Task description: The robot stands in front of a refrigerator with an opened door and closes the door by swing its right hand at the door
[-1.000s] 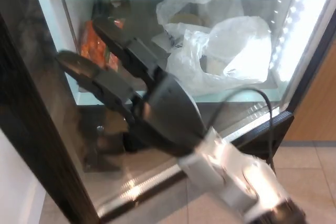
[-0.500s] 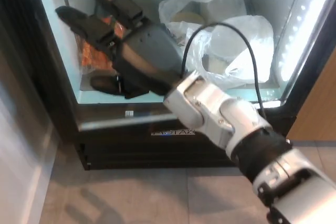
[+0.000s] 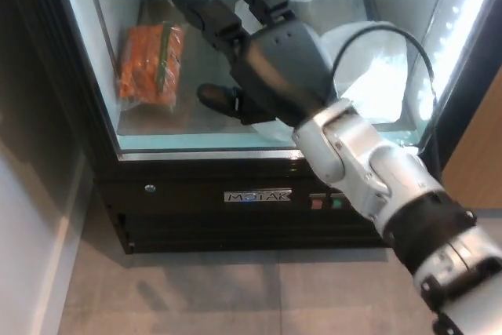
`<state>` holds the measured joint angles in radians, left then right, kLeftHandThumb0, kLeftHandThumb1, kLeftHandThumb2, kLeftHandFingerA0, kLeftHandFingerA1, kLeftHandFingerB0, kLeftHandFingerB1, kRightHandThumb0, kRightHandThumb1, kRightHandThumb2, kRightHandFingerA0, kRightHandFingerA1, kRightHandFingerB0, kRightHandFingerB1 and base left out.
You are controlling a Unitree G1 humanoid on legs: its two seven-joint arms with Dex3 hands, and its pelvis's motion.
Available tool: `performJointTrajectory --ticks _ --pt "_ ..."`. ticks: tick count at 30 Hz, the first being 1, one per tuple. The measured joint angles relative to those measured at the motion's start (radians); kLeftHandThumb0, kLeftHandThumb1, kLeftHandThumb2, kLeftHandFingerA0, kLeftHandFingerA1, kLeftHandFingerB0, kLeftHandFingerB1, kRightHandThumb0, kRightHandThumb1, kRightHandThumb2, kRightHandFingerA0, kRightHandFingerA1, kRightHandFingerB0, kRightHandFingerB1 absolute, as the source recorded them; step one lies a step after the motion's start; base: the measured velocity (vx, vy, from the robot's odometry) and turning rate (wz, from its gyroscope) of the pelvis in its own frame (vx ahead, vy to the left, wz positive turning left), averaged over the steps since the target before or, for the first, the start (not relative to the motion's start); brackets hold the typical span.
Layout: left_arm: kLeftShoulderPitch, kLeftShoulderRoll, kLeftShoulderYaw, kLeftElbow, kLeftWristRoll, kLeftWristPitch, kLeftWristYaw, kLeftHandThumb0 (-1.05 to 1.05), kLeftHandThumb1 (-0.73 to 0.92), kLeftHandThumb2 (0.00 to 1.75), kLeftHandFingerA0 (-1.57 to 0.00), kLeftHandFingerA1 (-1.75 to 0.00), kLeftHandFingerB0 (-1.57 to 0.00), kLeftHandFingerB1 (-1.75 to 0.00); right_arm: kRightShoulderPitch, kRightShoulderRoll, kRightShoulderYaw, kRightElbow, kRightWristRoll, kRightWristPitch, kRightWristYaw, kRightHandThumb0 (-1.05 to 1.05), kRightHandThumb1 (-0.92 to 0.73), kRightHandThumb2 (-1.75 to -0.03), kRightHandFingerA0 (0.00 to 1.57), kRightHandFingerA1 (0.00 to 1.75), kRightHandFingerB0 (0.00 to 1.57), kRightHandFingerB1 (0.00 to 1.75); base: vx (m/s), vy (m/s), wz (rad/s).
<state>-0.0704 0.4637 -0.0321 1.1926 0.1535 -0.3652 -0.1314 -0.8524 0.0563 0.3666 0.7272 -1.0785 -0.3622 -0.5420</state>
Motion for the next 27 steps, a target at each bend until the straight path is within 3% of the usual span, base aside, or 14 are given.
performJointTrajectory --ticks 8,11,12,16,17,20,21,23,24,25,27 --pt "-0.002 -0.001 0.000 0.000 0.000 0.000 0.000 -0.61 0.79 0.91 -0.25 -0.45 -0.16 -0.41 0.224 -0.064 -0.004 -0.286 0.013 -0.029 0.001 -0.73 -0.71 -1.05 0.00 0.27 0.12 0.33 0.00 0.000 0.00" --pt "-0.003 -0.001 0.000 0.002 -0.001 0.000 0.000 -0.60 0.80 0.91 -0.24 -0.45 -0.17 -0.41 0.388 -0.125 -0.022 -0.440 0.025 -0.057 -0.004 -0.75 -0.71 -1.05 0.03 0.30 0.12 0.35 0.00 0.000 0.00" --pt "-0.003 -0.001 0.000 0.002 -0.001 0.000 0.000 -0.54 0.92 0.69 -0.31 -0.37 -0.19 -0.31 0.420 -0.140 -0.027 -0.465 0.027 -0.064 -0.006 -0.77 -0.73 -1.05 0.01 0.30 0.13 0.36 0.00 0.000 0.00" --pt "-0.003 -0.001 0.000 0.004 0.000 0.000 0.000 -0.55 0.92 0.69 -0.30 -0.37 -0.19 -0.31 0.606 -0.215 -0.064 -0.553 0.047 -0.106 -0.029 -0.77 -0.73 -1.06 0.00 0.26 0.12 0.33 0.00 0.000 0.00" --pt "-0.003 -0.001 0.000 0.004 0.000 0.000 0.000 -0.55 0.92 0.68 -0.31 -0.37 -0.20 -0.32 0.622 -0.222 -0.067 -0.559 0.049 -0.110 -0.031 -0.78 -0.73 -1.04 0.00 0.34 0.11 0.36 0.00 0.000 0.00" --pt "-0.004 -0.001 0.000 0.009 0.000 -0.001 -0.001 -0.55 0.92 0.69 -0.30 -0.38 -0.19 -0.31 0.763 -0.280 -0.106 -0.579 0.080 -0.153 -0.071 -0.82 -0.75 -1.05 0.00 0.37 0.14 0.38 0.00 0.000 0.00" --pt "-0.004 -0.001 0.000 0.013 0.000 -0.001 -0.001 -0.54 0.92 0.69 -0.30 -0.37 -0.19 -0.31 0.809 -0.299 -0.118 -0.562 0.094 -0.171 -0.095 -0.35 -0.55 -1.11 0.00 0.49 0.00 0.47 0.00 0.000 0.00" --pt "-0.004 -0.001 0.001 0.016 0.000 -0.001 -0.003 -0.54 0.92 0.69 -0.30 -0.37 -0.19 -0.31 0.841 -0.307 -0.126 -0.524 0.107 -0.186 -0.120 -0.35 -0.55 -1.11 0.00 0.49 0.00 0.47 0.00 0.000 0.00" --pt "-0.005 -0.001 0.001 0.016 -0.001 -0.001 -0.004 -0.54 0.92 0.70 -0.29 -0.37 -0.18 -0.31 0.854 -0.309 -0.128 -0.482 0.111 -0.196 -0.137 -0.73 -0.92 -0.69 0.13 0.28 0.15 0.27 0.00 0.000 0.00" --pt "-0.005 -0.001 0.002 0.017 -0.001 -0.001 -0.005 -0.54 0.92 0.69 -0.30 -0.37 -0.19 -0.31 0.860 -0.309 -0.128 -0.455 0.113 -0.201 -0.147 -0.35 -0.55 -1.11 0.00 0.48 0.00 0.47 0.00 0.000 0.00" --pt "-0.004 -0.001 0.001 0.018 -0.001 -0.001 -0.007 -0.54 0.92 0.69 -0.30 -0.37 -0.19 -0.31 0.869 -0.309 -0.127 -0.338 0.124 -0.213 -0.177 -0.35 -0.55 -1.11 0.00 0.48 0.00 0.47 0.00 0.000 0.00"
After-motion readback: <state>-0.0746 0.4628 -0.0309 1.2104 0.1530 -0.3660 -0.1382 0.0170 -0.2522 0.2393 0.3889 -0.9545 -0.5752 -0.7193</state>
